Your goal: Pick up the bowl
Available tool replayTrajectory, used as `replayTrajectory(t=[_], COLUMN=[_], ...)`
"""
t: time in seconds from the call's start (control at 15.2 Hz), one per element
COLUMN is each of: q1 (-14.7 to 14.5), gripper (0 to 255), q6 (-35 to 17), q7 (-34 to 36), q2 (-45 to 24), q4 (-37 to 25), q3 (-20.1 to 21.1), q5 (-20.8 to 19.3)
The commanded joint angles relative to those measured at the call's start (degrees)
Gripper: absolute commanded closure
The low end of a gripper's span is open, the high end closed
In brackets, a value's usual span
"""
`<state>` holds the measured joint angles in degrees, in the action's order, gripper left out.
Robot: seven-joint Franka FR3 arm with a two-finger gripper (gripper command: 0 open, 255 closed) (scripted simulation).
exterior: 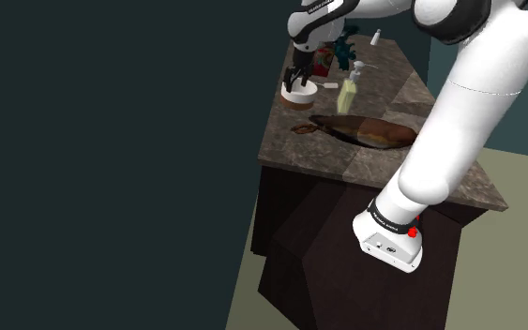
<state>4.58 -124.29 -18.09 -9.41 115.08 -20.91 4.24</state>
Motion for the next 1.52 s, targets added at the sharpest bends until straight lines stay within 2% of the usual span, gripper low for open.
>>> replayTrajectory(t=[0.0, 0.33, 0.92, 0.99, 1.45], q1=[1.13, 4.97, 5.53, 5.5, 5.49], gripper=[0, 0, 0, 255, 255], q6=[-0.7, -0.03, -4.53, -4.5, -4.47], q7=[-2.1, -6.2, -7.11, -7.06, -7.04], q2=[-4.41, -15.78, -18.85, -18.91, -18.88], q4=[-3.41, -14.78, -13.21, -13.3, -13.3], q3=[-0.07, 0.77, 1.61, 1.63, 1.62], q5=[2.07, 6.64, 8.03, 8.04, 8.02])
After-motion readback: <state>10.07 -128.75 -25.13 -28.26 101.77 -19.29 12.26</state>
